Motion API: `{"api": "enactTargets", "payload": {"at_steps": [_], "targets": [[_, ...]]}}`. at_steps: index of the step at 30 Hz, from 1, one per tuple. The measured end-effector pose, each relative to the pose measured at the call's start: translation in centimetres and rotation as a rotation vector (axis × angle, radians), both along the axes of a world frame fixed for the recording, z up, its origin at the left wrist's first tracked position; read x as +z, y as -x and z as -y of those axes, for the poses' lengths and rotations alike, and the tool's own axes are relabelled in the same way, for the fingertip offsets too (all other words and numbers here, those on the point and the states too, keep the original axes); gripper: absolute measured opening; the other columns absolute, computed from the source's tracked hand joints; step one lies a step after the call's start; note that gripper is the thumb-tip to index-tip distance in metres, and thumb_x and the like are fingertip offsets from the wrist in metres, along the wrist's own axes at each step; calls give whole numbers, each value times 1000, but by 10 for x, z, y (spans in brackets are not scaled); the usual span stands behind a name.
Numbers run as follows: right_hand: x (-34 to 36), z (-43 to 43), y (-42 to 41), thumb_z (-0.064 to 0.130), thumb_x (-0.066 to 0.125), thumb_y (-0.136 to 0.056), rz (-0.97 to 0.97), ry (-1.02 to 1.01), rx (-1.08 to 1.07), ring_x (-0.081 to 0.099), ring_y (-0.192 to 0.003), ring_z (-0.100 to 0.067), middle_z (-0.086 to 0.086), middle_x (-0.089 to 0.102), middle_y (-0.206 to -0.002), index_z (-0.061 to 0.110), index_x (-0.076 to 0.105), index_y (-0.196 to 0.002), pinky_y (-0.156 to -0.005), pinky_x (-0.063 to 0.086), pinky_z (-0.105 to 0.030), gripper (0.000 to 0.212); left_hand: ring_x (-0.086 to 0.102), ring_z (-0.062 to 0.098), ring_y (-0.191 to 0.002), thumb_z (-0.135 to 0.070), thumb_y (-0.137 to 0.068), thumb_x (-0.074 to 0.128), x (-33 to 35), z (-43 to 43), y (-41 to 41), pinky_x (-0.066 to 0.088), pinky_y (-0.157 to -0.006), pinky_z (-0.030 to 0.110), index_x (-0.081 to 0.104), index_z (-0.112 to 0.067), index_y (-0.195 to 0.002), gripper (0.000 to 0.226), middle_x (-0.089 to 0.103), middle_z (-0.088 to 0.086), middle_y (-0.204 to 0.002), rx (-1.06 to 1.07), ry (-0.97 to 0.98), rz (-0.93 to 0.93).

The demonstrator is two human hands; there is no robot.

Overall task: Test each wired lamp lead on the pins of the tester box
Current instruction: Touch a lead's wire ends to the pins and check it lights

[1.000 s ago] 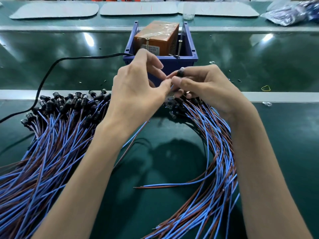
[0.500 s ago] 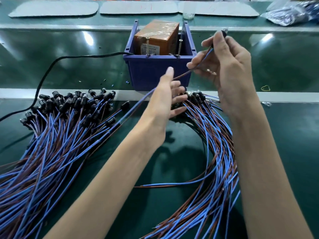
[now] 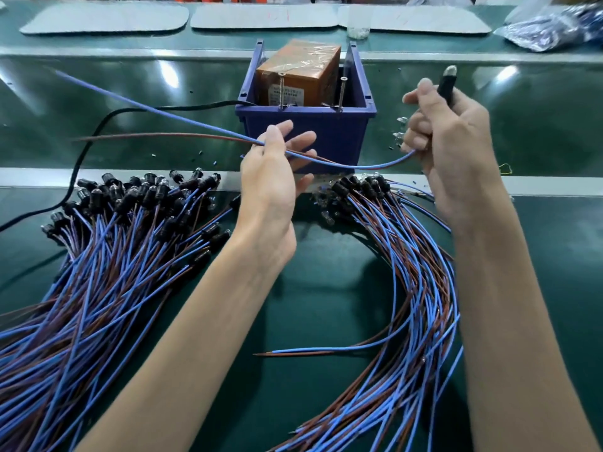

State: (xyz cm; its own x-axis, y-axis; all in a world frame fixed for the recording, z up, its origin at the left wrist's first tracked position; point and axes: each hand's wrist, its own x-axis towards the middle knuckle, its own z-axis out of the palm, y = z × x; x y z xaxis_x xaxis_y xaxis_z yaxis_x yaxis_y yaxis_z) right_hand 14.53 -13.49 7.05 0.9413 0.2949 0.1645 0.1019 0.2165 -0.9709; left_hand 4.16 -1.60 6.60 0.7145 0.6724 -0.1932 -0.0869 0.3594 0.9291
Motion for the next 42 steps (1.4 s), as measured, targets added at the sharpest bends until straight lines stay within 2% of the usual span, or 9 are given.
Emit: {"api": "enactTargets", "payload": {"at_steps": [6, 9, 12, 18, 22, 25, 33, 38, 42], "targets": [[-1, -1, 0, 25, 41, -104, -42, -56, 14, 27, -48, -6, 9, 30, -54, 13, 51, -80, -51, 40, -21, 28, 62, -2, -66, -25, -104, 36, -4, -15, -3, 48, -58, 12, 56, -18, -113, 23, 68, -11, -82, 92, -9, 43], [-1, 1, 0, 25, 46, -102, -22, -19, -3, 26, -45, -4, 12, 34, -53, 14, 53, -80, -43, 33, -17, 25, 62, -1, -60, -23, -103, 41, -5, -23, -3, 48, -58, 12, 60, -15, -105, 21, 69, -10, -72, 65, -2, 59], [-2, 3, 2, 21, 63, -92, 61, 139, -27, 25, -48, -5, 4, 46, -62, 18, 63, -77, -42, 21, -19, 16, 62, 0, -56, -21, -100, 47, -8, -18, -4, 48, -56, 12, 64, -14, -92, 20, 69, -8, -61, -123, -131, 1], [-5, 1, 5, 23, 74, -83, 43, 270, 123, 18, -43, -9, 7, 30, -43, 15, 73, -66, -37, 17, -17, 18, 62, -2, -54, -15, -96, 55, -19, 1, 0, 46, -54, 8, 66, -9, -86, 17, 67, -7, -58, -553, -325, -132], [-7, 0, 7, 30, 74, -81, 22, 400, 221, 50, -49, -2, 7, 62, -59, 15, 75, -81, -41, 34, -10, 14, 63, -1, -54, -17, -93, 58, -21, 3, 1, 45, -52, 6, 69, -6, -87, 16, 68, -6, -61, -601, -328, -157], [-6, -3, 10, 17, 73, -82, 3, 391, 287, 57, -53, -3, 5, 68, -65, 10, 73, -82, -50, 46, -15, 6, 64, 1, -55, -16, -92, 61, -22, 3, 1, 46, -54, 7, 70, -8, -84, 15, 69, -5, -63, -618, -335, -150], [-3, -8, 16, 9, 57, -93, -48, 362, 296, 65, -53, -8, 1, 71, -65, 10, 61, -76, -50, 47, -18, 18, 67, 3, -60, -12, -91, 62, -22, -2, 0, 49, -60, 9, 70, -12, -83, 12, 66, -5, -66, -529, -339, -86], [-2, -10, 13, 8, 51, -96, -95, 304, 215, 59, -44, -4, 3, 70, -60, 14, 52, -79, -40, 41, -13, 18, 69, 8, -67, 0, -94, 55, -21, 0, -3, 56, -79, 20, 60, -3, -121, 27, 67, 2, -85, -361, -425, -23], [-4, -9, 8, 8, 52, -94, -30, 352, 100, 45, -40, 0, 7, 65, -52, 19, 54, -82, -39, 31, -9, 17, 70, 8, -62, 0, -93, 56, -20, -9, -4, 53, -62, 17, 50, -11, -133, 43, 67, 2, -86, -98, -526, -17]]}}
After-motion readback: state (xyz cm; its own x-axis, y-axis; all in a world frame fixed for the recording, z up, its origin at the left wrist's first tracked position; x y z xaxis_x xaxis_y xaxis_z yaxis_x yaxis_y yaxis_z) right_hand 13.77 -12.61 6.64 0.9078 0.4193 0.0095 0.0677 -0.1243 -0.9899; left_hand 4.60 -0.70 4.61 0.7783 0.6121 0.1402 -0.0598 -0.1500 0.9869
